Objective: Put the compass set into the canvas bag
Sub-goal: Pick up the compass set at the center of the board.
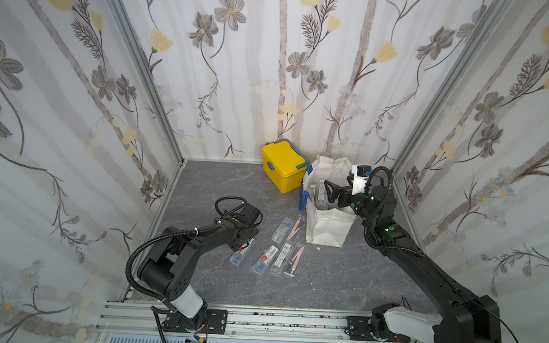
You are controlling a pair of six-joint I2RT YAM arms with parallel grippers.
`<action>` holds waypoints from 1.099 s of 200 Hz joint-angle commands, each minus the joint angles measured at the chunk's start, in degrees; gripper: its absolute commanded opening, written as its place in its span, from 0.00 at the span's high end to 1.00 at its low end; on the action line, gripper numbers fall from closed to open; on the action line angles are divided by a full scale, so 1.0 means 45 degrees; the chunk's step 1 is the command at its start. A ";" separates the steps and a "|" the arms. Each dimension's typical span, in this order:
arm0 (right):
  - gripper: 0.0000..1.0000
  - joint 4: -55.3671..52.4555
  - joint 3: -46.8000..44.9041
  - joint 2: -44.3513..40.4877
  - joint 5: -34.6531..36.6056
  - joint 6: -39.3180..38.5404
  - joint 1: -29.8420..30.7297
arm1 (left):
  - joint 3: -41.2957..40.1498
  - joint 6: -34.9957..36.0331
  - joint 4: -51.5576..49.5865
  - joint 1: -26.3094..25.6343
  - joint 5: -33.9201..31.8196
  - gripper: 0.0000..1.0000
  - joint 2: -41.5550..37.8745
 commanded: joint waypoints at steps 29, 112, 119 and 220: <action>0.00 0.0380 -0.0101 -0.0150 -0.0081 0.0010 -0.0007 | 0.0365 0.2654 -0.0544 -0.0014 -0.0083 0.19 0.0241; 0.00 0.0541 -0.0172 -0.0053 -0.0565 0.0351 -0.0012 | 0.1343 0.8072 -0.0056 -0.0231 -0.0988 0.00 -0.0460; 0.00 0.0537 -0.0181 -0.0063 -0.0627 0.0365 0.0004 | 0.1466 0.8569 -0.0244 -0.0244 -0.0875 0.00 -0.0430; 0.00 0.0693 -0.0115 -0.0805 -0.0989 0.0805 0.0029 | 0.1809 1.3737 -0.2197 -0.0479 -0.0262 0.05 -0.1246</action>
